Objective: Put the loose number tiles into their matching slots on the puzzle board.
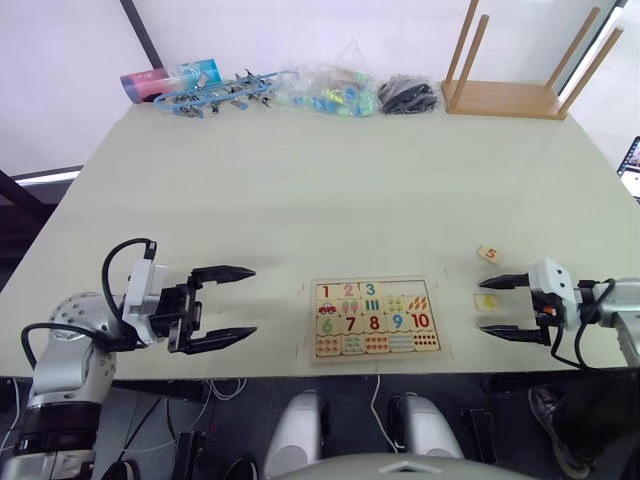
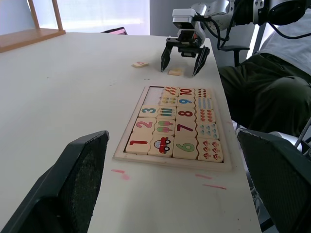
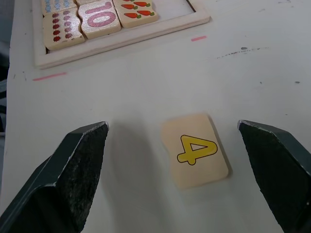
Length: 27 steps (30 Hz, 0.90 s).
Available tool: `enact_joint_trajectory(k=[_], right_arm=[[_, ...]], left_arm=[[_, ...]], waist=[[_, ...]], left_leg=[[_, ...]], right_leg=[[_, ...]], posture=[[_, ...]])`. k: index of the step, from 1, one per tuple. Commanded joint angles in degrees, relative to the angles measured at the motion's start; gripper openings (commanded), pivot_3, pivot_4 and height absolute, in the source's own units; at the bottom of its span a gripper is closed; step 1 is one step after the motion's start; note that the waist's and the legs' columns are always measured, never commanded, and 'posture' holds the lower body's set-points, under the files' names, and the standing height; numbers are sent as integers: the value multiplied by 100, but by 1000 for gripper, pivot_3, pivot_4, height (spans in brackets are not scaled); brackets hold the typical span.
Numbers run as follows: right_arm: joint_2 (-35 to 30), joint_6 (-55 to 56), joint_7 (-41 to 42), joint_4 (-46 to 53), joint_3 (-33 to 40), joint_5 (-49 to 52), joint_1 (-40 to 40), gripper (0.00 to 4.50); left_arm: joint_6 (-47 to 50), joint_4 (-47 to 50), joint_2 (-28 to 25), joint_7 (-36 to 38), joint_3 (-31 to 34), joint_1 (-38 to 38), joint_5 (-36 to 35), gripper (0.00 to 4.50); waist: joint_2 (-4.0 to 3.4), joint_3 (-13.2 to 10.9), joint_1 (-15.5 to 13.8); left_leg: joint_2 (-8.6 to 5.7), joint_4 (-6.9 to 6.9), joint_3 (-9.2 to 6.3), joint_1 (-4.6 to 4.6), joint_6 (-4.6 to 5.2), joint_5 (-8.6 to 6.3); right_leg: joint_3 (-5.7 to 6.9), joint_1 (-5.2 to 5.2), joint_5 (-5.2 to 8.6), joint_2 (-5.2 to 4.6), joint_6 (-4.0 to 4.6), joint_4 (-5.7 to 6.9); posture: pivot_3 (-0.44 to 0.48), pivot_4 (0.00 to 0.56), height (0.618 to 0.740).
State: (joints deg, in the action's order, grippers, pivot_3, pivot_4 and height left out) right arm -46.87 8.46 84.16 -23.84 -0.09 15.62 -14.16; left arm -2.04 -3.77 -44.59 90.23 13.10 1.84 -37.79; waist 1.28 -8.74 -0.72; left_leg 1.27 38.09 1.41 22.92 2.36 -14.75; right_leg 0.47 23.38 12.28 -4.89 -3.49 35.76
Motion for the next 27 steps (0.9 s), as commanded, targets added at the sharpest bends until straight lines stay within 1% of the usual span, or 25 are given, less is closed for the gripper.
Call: enact_joint_trajectory(k=[1, 2, 5, 6, 20, 23, 24, 27], right_arm=[[-58, 131, 68, -45, -12, -68, -96, 3937], [-68, 154, 83, -73, -19, -84, -114, 3681], [-148, 380, 202, -234, -73, -200, -164, 2179], [-157, 443, 222, -274, -85, -223, -173, 1893], [-116, 1248, 226, -938, -251, -518, -378, 1893], [-111, 1356, 263, -1073, -267, -519, -418, 1096], [-111, 1394, 270, -1114, -270, -521, -430, 1030], [-111, 1491, 283, -1232, -274, -533, -471, 1030]], left_arm=[[-31, 132, -50, 50, 187, 6, -60, 4500], [-34, 122, -49, 53, 182, 15, -56, 4500], [-33, 116, -43, 61, 170, 34, -56, 4500], [-32, 116, -42, 64, 169, 37, -58, 4500], [-7, 108, -48, 89, 138, 90, -58, 4500], [-1, 118, -40, 89, 127, 91, -61, 4500], [-2, 115, -38, 89, 125, 93, -59, 4500], [-2, 124, -21, 80, 110, 97, -56, 4500]], waist=[[0, 0, 1], [0, 0, -3], [0, 0, -7], [0, 0, -7], [0, 0, -7], [4, 2, -4], [4, 2, -5], [4, 3, -6]], left_leg=[[0, 0, 0, 0, 0, 0], [0, 0, -1, -1, 0, 0], [0, 0, -1, -1, 0, 0], [0, 1, -1, -1, 0, 0], [-1, 19, -9, -12, 0, 0], [0, 22, -10, -17, 0, 0], [0, 23, -11, -19, 0, 0], [0, 24, -12, -20, 0, 0]], right_leg=[[0, 0, 0, 0, 0, 1], [0, 0, 0, 1, 0, 2], [1, 0, 0, 1, 0, 3], [1, -1, 0, 1, 0, 3], [1, -18, 0, 1, 0, 4], [1, -22, -1, 0, -1, 4], [1, -25, -1, 0, -1, 4], [1, -27, -1, 0, 0, 4]], posture=[[0, 150, 740], [0, 150, 740], [0, 150, 740], [0, 150, 740], [0, 150, 740], [0, 150, 740], [0, 150, 740], [0, 150, 740]])
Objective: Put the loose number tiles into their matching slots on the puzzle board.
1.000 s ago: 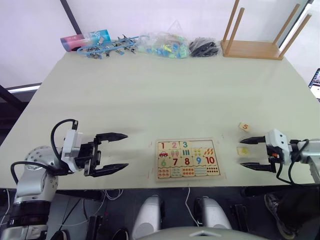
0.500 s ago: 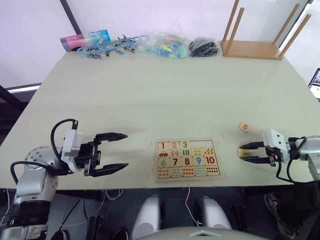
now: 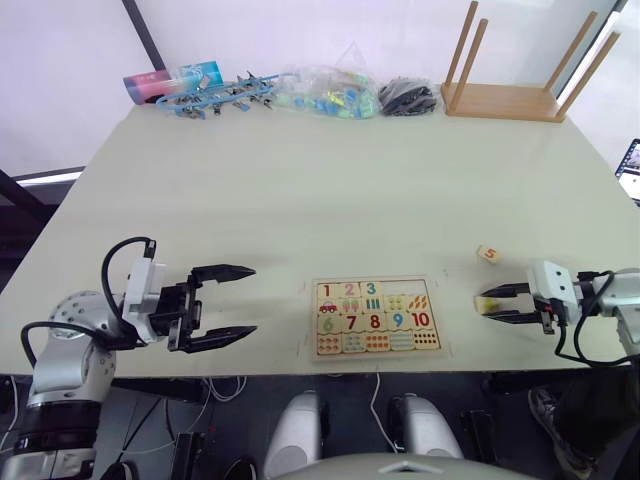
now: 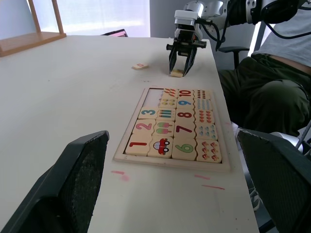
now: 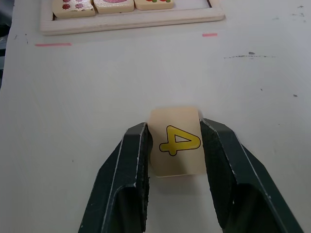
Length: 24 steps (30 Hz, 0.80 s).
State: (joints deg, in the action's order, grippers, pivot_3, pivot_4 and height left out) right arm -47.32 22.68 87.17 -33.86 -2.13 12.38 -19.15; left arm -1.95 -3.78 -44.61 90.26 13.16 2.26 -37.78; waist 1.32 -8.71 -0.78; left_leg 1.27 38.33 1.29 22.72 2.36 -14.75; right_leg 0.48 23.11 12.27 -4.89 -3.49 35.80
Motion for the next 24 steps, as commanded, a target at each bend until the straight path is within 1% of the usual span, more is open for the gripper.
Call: enact_joint_trajectory(k=[1, 4, 9, 11, 17, 21, 24], right_arm=[[-67, 89, -15, -261, -72, -211, 15, 1030], [-87, 80, -3, -268, -72, -202, -6, 1030], [-128, -424, 81, 149, -49, -11, 12, 1030], [-129, -1195, -126, 882, -70, 89, 26, 1030], [-121, -2920, -703, 2757, -212, 195, 12, 1030], [-119, -3765, -972, 3608, -337, 220, -88, 1030], [-53, -4519, -1165, 4087, -547, 255, -440, 1030]], left_arm=[[-13, 129, -13, 75, 97, 56, -55, 4500], [-12, 133, 1, 80, 84, 64, -61, 4500], [-29, 101, 11, 99, 72, 88, -52, 4500], [-39, 90, 11, 109, 73, 94, -49, 4500], [-31, 93, 11, 108, 75, 112, -46, 4500], [-27, 109, 9, 103, 88, 108, -52, 4500], [-19, 129, -2, 96, 108, 95, -63, 4500]], waist=[[0, 0, 0], [0, 0, 1], [-1, 0, 3], [-6, -4, 6], [-23, -14, 11], [-23, -14, 1], [-22, -14, -2]], left_leg=[[0, 0, -1, 0, 0, 0], [0, 0, 0, 0, 0, 0], [1, 0, -1, -1, 0, 0], [1, -1, -1, 1, 0, 0], [3, -7, 0, 10, 0, 0], [1, -8, 1, 17, 0, -1], [0, -7, 1, 24, 0, -1]], right_leg=[[0, 0, 0, 0, 0, 0], [0, 0, 0, 0, 1, 0], [0, 0, -1, -1, 1, 0], [0, 0, -1, -2, 2, 0], [0, 12, -2, -1, 5, 6], [1, 17, -2, -4, 4, 0], [2, 26, -2, -7, 4, 0]], posture=[[0, 150, 740], [0, 150, 740], [0, 150, 740], [0, 150, 740], [0, 150, 740], [0, 150, 740], [0, 150, 740]])
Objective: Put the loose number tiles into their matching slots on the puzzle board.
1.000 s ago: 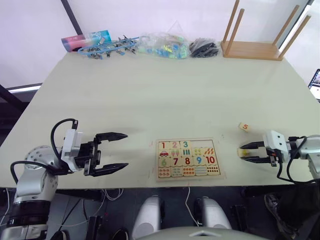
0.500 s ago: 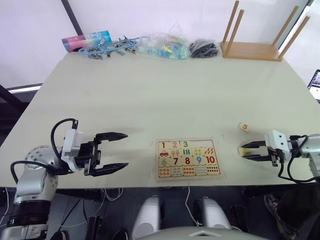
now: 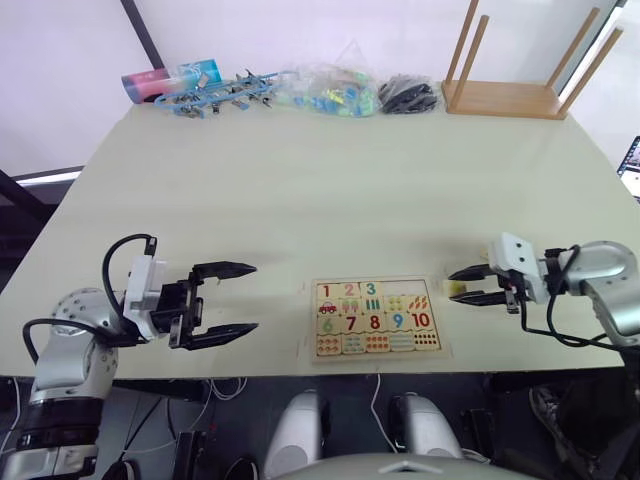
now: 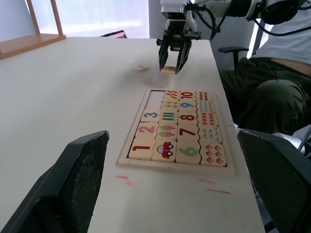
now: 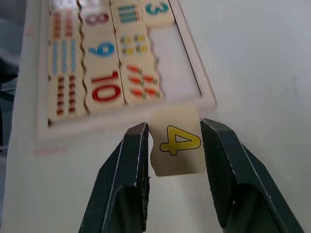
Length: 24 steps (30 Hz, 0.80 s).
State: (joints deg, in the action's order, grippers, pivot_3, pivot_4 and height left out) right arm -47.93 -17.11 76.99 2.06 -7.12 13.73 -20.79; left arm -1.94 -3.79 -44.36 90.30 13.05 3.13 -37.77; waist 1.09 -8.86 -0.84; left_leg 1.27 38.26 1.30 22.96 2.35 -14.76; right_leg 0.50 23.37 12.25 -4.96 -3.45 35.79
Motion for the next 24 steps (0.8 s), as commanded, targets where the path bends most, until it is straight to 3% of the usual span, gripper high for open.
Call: enact_joint_trajectory(k=[1, 13, 24], right_arm=[[35, -713, -199, 603, -121, 114, -380, 1030], [440, -1968, -484, 879, -1354, -445, -1728, 1030], [551, -2560, -526, 1013, -2171, -821, -2224, 1030]], left_arm=[[-18, 140, -28, 90, 125, -1, -67, 4500], [-19, 247, -30, 62, 149, -71, -71, 4500], [-4, 312, -42, 23, 155, -118, -64, 4500]], waist=[[0, 0, 5], [1, 0, 9], [1, 0, 22]], left_leg=[[0, 0, 2, 3, 0, 0], [0, -4, -2, 8, 0, 0], [0, -5, -3, 11, 0, 0]], right_leg=[[0, 4, 0, 0, 0, 0], [6, 9, 0, 1, 1, -1], [8, 10, 0, 1, 1, -4]], posture=[[0, 150, 740], [0, 150, 740], [0, 150, 740]])
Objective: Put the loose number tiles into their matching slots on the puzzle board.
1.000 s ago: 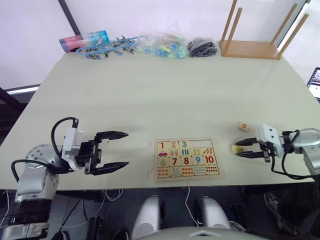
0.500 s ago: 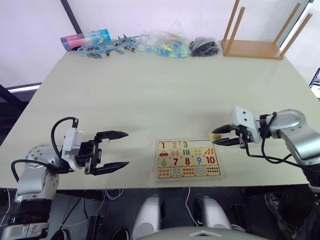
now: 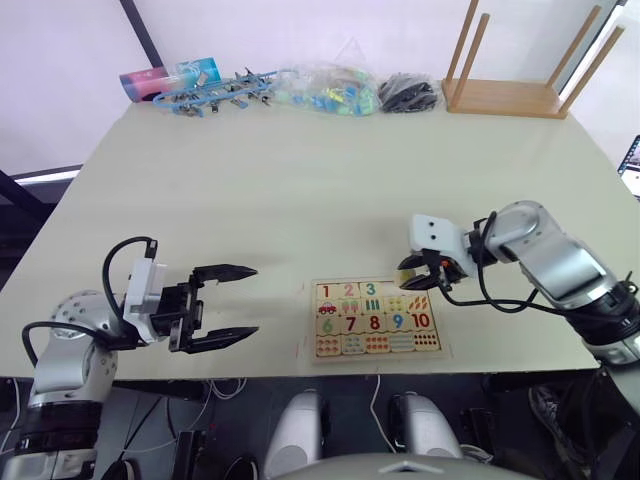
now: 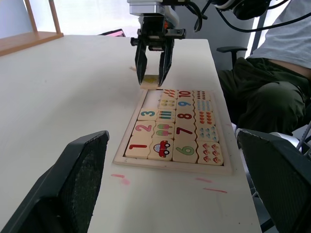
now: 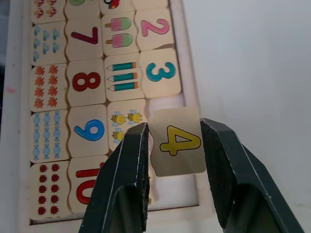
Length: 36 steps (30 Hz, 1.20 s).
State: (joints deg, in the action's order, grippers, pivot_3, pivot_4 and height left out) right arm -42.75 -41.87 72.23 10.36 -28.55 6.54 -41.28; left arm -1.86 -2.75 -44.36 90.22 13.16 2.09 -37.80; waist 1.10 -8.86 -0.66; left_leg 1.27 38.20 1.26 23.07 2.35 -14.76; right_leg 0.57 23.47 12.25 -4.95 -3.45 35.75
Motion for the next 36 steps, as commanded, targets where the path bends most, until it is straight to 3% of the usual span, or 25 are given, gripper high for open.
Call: enact_joint_trajectory(k=[1, 12, 36], right_arm=[[53, -106, -76, 184, -83, -147, -208, 1030], [208, -206, -151, 233, -587, -560, -380, 1030], [424, -16, -182, 135, -673, -808, -224, 1030]], left_arm=[[-12, 210, -42, 30, 142, -18, -61, 4500], [-29, 229, -38, 38, 139, -54, -54, 4500], [-36, 258, -37, 36, 133, -114, -49, 4500]], waist=[[0, 0, 4], [0, 0, 5], [0, 0, 9]], left_leg=[[0, 0, 0, 0, 0, 0], [-1, 0, 0, 0, 0, 0], [-1, 0, 0, 0, 0, 0]], right_leg=[[0, 0, 0, 0, 0, 0], [1, 0, 0, 1, 0, 0], [2, 0, 0, 1, 0, 0]], posture=[[0, 150, 740], [0, 150, 740], [0, 150, 740]])
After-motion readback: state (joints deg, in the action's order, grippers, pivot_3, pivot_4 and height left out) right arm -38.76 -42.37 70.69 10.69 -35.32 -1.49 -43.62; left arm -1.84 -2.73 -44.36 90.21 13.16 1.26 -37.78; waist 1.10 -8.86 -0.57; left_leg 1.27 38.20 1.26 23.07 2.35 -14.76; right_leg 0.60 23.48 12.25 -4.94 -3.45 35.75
